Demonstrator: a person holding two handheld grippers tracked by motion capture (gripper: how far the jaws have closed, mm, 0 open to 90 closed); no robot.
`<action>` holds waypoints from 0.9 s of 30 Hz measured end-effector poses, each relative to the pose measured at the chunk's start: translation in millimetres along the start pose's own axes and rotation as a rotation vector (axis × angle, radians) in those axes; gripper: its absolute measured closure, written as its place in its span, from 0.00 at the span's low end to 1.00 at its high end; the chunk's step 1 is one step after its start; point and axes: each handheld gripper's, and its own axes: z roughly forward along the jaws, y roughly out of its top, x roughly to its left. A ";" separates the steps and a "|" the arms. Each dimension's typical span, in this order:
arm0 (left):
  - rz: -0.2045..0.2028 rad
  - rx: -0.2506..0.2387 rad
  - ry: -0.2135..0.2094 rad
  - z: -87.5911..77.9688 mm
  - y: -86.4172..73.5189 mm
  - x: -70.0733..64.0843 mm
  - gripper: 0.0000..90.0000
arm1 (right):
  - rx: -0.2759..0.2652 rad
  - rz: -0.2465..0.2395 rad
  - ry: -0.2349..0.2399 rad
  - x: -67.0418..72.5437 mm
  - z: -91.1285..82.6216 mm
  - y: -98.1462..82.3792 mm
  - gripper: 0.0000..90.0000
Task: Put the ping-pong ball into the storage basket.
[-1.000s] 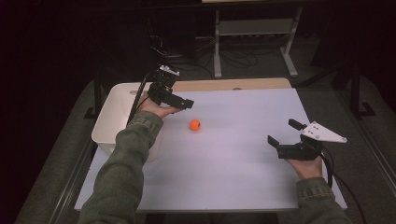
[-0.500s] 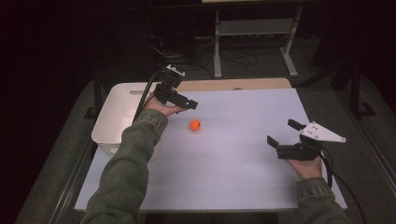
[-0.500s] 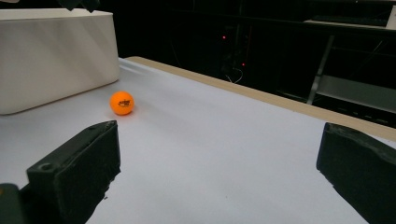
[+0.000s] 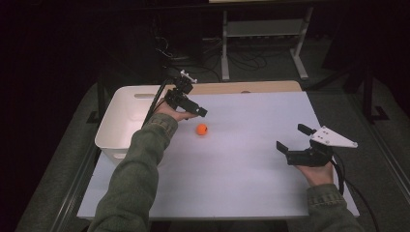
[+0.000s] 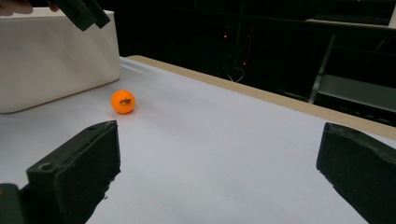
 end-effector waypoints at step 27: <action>0.094 0.161 -0.080 40.0 10.9 -3.1 0.04 | 0.012 0.000 0.016 0.4 1.6 -1.3 0.00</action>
